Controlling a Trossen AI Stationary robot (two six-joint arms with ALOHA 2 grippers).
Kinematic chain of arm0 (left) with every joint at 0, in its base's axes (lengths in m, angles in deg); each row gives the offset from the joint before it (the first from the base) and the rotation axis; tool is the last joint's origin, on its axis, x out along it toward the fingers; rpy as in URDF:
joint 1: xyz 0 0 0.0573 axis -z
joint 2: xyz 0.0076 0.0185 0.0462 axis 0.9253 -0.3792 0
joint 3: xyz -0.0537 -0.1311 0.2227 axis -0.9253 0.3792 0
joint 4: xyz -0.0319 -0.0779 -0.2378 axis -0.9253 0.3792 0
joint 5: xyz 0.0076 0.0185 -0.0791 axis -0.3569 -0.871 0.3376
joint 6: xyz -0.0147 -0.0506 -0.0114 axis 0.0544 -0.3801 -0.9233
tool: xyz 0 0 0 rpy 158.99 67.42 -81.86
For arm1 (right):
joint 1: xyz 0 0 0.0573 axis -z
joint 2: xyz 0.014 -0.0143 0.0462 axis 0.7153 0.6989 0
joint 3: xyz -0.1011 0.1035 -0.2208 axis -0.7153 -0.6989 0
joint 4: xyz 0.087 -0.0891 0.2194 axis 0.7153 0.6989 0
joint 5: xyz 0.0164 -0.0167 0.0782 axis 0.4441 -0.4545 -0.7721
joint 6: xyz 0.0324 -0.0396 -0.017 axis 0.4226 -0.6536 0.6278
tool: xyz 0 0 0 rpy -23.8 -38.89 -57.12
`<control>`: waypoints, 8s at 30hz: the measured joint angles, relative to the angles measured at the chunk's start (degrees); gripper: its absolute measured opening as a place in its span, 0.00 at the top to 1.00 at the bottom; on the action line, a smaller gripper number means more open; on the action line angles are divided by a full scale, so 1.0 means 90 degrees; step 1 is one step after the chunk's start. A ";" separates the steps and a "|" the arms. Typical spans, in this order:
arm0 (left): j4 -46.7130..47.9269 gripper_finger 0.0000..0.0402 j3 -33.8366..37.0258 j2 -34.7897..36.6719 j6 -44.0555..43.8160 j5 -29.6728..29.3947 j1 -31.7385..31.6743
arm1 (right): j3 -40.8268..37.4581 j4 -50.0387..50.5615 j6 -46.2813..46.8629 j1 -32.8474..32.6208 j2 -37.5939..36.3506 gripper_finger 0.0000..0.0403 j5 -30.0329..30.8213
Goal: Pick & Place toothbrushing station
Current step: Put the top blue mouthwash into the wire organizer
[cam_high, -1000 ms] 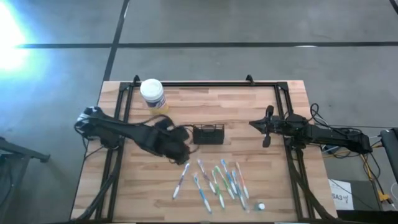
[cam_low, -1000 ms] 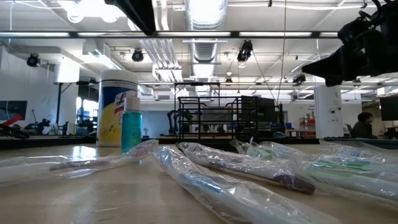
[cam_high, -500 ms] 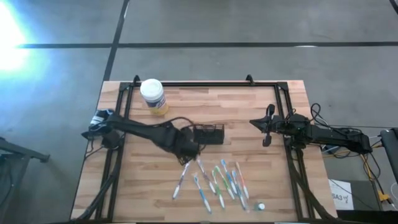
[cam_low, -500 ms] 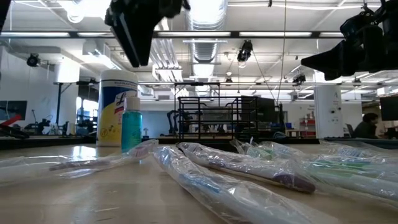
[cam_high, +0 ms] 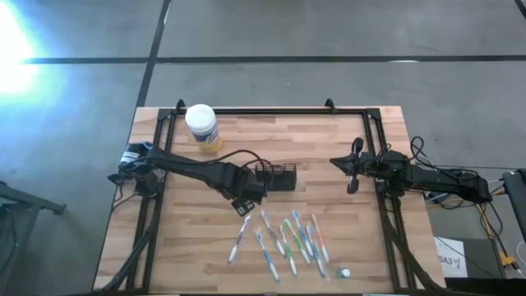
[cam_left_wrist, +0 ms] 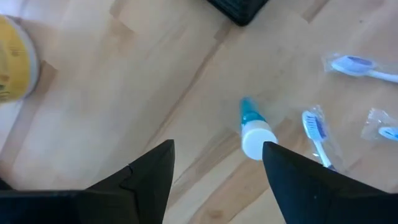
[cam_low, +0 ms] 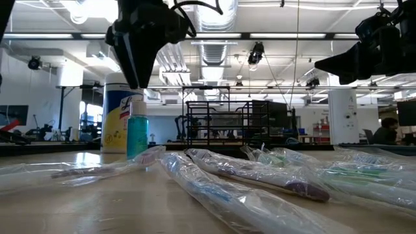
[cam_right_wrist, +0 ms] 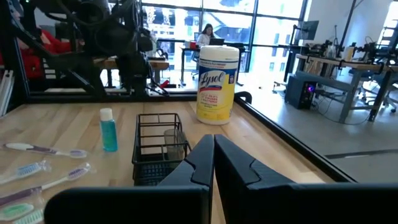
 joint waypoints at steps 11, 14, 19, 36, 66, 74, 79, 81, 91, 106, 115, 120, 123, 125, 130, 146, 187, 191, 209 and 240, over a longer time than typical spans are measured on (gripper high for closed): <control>-0.0608 0.38 0.0538 0.0021 -0.0006 0.0431 -0.0025 | 0.0000 0.0002 0.0202 0.0000 0.0001 0.98 -0.0001; -0.0648 0.38 0.0528 0.0021 0.0016 0.0479 -0.0027 | 0.0000 0.0000 0.0204 0.0000 0.0000 0.98 -0.0001; -0.0707 0.38 0.0484 0.0053 0.0136 0.0474 -0.0080 | 0.0000 0.0001 0.0204 0.0000 0.0000 0.98 -0.0001; -0.0892 0.38 0.0548 0.0244 -0.0644 0.0765 -0.0157 | 0.0000 0.0029 0.0223 0.0000 0.0007 0.98 -0.0001; -0.1751 0.38 0.1164 0.0262 -0.0468 0.1042 -0.0170 | 0.0000 0.0051 0.0221 0.0000 0.0000 0.98 -0.0001; -0.1758 0.43 0.1164 0.0262 -0.0366 0.1045 -0.0173 | 0.0000 0.0049 0.0219 0.0000 0.0000 0.98 -0.0001; -0.1781 0.45 0.1164 0.0234 -0.0268 0.1141 -0.0194 | 0.0001 0.0049 0.0217 0.0000 0.0000 0.98 -0.0001; -0.1796 0.45 0.1177 0.0186 -0.0220 0.1182 -0.0195 | 0.0000 0.0049 0.0216 0.0000 0.0000 0.98 -0.0001; -0.1813 0.47 0.1195 0.0094 -0.0058 0.1260 -0.0286 | 0.0000 0.0049 0.0199 0.0000 0.0000 0.98 -0.0001; -0.1816 0.76 0.1196 0.0094 0.0423 0.1394 -0.0316 | 0.0000 0.0049 0.0197 0.0000 0.0002 0.98 0.0001; -0.1522 0.76 0.0591 0.0349 0.1414 0.1114 -0.0316 | 0.0002 0.0049 0.0153 0.0000 0.0005 0.98 0.0001; -0.1356 0.76 0.0274 0.0632 0.1999 0.0894 -0.0319 | 0.0000 0.0051 0.0173 0.0000 0.0002 0.98 0.0004; -0.1320 0.76 0.0244 0.0899 0.2312 0.0883 -0.0319 | 0.0002 0.0049 0.0175 0.0000 0.0000 0.98 0.0004; -0.1268 0.76 0.0254 0.1074 0.2433 0.0782 -0.0319 | 0.0000 0.0049 0.0175 0.0000 0.0001 0.98 0.0006; -0.1243 0.76 0.0327 0.1689 0.2870 0.0415 -0.0316 | 0.0000 0.0049 0.0175 0.0000 0.0000 0.98 0.0004; -0.3601 0.76 0.2678 0.4953 0.4270 0.0260 -0.0346 | 0.0000 0.0044 0.0250 0.0000 0.0001 0.98 0.0004; -0.9723 0.76 0.7702 0.7479 0.4390 0.0345 -0.0362 | 0.0000 -0.0328 0.0174 0.0000 0.0010 0.98 0.0017; -0.8080 0.76 0.6234 0.6987 0.4515 0.0076 -0.0392 | 0.0002 -0.0330 0.0151 0.0000 0.0010 0.98 0.0018; -0.1606 0.76 -0.1249 0.2394 0.6059 0.0052 -0.0523 | 0.0000 -0.0313 0.0041 0.0000 0.0005 0.98 0.0016; 0.0663 0.76 -0.4572 -0.1641 0.8056 0.0633 -0.1267 | 0.0001 -0.0287 0.0053 0.0001 0.0005 0.98 0.0012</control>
